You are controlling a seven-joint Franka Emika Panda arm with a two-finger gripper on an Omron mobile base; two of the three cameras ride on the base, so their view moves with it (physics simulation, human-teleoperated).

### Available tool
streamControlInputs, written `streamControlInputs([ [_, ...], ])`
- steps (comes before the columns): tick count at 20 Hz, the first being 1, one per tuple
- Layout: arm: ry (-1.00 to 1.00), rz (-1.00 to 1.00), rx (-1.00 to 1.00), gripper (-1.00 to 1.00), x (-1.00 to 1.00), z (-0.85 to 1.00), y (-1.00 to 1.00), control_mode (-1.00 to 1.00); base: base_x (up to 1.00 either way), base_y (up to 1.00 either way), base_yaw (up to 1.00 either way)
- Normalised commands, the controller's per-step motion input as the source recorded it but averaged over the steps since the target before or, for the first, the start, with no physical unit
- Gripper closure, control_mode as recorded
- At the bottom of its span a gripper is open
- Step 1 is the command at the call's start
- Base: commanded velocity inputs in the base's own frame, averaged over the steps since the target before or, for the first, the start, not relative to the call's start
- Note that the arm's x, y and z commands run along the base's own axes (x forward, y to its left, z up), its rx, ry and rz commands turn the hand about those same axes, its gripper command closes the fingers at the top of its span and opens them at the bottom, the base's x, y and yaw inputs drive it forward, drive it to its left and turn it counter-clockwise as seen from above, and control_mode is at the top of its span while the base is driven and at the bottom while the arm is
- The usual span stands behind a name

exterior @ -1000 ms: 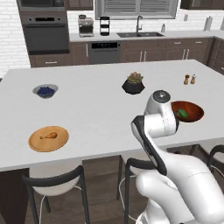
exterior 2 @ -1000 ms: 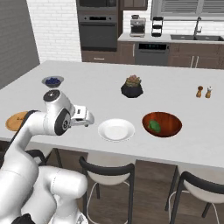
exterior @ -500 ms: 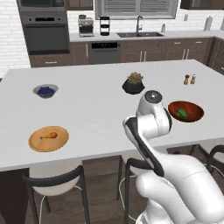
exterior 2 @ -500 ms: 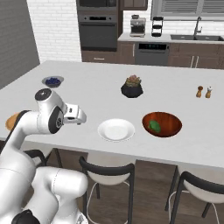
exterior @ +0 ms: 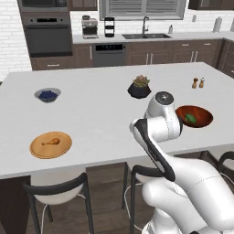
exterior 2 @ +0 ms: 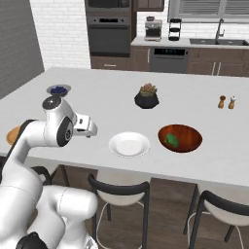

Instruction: Pick the chicken drumstick and broccoli from their plates and place them in the bowl. Then put the bowl in the fridge.

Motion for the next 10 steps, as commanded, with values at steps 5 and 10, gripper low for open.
streamControlInputs([
  [5, 0.00, 0.00, 0.00, -1.00, 0.00, 0.00, 0.00, 1.00, 0.00, 0.32, -0.02],
  [10, 0.00, 0.00, 0.00, -1.00, 0.00, 0.00, 0.00, 1.00, 0.00, 0.67, -0.05],
])
